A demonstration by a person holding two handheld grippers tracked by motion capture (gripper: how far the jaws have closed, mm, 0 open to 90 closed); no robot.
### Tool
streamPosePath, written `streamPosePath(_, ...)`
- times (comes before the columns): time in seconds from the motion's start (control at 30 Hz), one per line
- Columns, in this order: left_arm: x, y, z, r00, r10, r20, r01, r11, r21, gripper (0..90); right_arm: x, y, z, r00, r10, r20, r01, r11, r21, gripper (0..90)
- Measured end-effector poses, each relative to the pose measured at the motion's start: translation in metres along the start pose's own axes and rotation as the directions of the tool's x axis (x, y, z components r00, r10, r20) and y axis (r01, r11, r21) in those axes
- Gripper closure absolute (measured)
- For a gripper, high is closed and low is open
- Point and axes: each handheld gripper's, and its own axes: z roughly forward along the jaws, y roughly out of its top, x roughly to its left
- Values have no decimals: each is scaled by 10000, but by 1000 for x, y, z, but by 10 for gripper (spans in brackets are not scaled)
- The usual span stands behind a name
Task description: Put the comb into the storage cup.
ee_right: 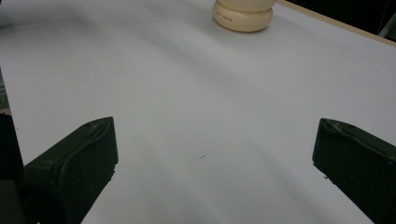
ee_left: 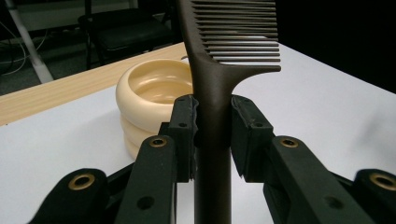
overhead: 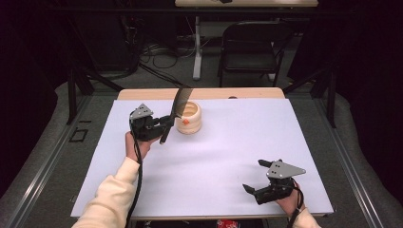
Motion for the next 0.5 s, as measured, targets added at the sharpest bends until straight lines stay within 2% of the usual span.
streamPosePath(0.17,1,3,3,10000,43,-50,-43,10000,64,720,0,0,0,10000,-6,10,6,10000,-5,0)
streamPosePath(0.33,3,9,4,10000,-20,-57,19,9999,-135,720,0,0,0,10000,-3,4,3,10000,3,0)
streamPosePath(0.5,4,15,7,9998,121,-143,-122,9999,-8,720,0,0,-1,10000,3,21,-3,10000,-16,0)
